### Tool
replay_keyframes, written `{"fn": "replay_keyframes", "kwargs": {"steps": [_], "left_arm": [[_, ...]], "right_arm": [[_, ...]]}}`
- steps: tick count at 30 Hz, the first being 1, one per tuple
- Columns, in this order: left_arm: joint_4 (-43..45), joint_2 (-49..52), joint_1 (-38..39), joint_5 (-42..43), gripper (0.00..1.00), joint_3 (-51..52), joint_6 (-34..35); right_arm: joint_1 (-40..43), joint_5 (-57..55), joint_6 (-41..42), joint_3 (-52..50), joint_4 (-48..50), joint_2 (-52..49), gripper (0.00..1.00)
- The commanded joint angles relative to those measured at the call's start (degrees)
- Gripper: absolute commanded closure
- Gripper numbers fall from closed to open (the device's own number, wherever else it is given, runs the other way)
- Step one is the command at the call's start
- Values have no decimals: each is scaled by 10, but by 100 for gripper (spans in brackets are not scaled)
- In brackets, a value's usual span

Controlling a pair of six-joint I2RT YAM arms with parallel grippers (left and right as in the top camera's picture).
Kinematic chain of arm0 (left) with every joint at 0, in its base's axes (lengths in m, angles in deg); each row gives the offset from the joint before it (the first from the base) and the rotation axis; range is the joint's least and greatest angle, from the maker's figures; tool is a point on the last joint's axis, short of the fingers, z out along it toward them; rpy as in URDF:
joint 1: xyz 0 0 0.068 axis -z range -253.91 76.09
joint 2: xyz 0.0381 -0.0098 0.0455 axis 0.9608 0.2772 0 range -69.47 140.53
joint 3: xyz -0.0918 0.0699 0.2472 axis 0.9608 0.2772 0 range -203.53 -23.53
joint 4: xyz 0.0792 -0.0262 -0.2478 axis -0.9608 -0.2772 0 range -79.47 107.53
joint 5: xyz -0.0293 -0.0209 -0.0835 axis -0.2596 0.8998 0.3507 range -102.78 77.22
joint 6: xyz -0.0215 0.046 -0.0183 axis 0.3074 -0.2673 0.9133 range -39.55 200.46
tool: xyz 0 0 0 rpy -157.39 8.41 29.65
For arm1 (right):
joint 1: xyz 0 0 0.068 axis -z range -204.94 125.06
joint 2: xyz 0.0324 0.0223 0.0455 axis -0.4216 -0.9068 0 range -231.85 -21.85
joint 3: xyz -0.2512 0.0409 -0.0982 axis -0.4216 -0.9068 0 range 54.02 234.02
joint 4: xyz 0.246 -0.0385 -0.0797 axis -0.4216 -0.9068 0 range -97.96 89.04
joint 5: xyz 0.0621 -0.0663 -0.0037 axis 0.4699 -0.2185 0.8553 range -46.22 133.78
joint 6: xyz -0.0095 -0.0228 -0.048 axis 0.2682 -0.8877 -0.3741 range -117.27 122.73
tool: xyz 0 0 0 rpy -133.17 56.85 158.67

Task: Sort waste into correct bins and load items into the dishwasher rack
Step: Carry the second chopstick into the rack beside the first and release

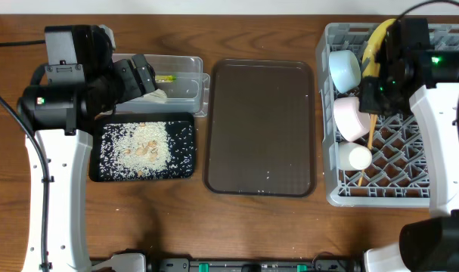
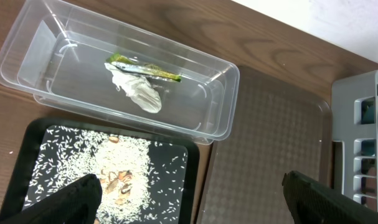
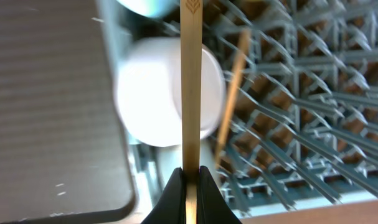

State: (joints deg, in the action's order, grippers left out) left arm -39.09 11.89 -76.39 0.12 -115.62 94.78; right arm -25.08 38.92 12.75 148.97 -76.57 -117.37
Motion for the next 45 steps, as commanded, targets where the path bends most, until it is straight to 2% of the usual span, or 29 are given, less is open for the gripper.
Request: {"fn": "replay_keyframes", "kwargs": {"steps": [1, 7, 13, 15, 17, 18, 22, 28, 31, 36, 38, 39, 41, 42, 45], "left_arm": [[-1, 2, -2, -5, 4, -7, -5], [-1, 2, -2, -5, 4, -7, -5], [-1, 2, -2, -5, 4, -7, -5], [-1, 2, -2, -5, 4, -7, -5], [-1, 2, -2, -5, 4, -7, -5], [-1, 2, -2, -5, 4, -7, -5], [-1, 2, -2, -5, 4, -7, -5], [-1, 2, -2, -5, 4, -7, -5], [-1, 2, -2, -5, 4, -7, -5], [-1, 2, -2, -5, 4, -7, -5], [-1, 2, -2, -5, 4, -7, -5], [-1, 2, -2, -5, 4, -7, -5], [-1, 2, -2, -5, 4, -7, -5], [-1, 2, -2, -5, 4, -7, -5], [-1, 2, -2, -5, 4, -7, -5]], "right_arm": [[28, -38, -6, -42, 10, -6, 99], [73, -37, -54, -103, 43, -7, 99], [101, -37, -93, -114, 54, -7, 96], [105, -37, -103, -114, 56, -7, 88], [108, -37, -105, -114, 56, -7, 73], [109, -37, -105, -114, 57, -7, 62], [116, -37, -98, -114, 60, -7, 49], [125, -24, -92, -114, 67, -7, 47], [125, -1, -92, -113, 71, -6, 50], [121, 96, -113, -90, 70, 21, 51], [115, 129, -126, -71, 71, 51, 44], [113, 136, -131, -61, 70, 66, 35], [109, 140, -131, -34, 63, 111, 3], [108, 140, -131, -25, 59, 130, 1], [108, 139, -131, -12, 50, 202, 1]]}}
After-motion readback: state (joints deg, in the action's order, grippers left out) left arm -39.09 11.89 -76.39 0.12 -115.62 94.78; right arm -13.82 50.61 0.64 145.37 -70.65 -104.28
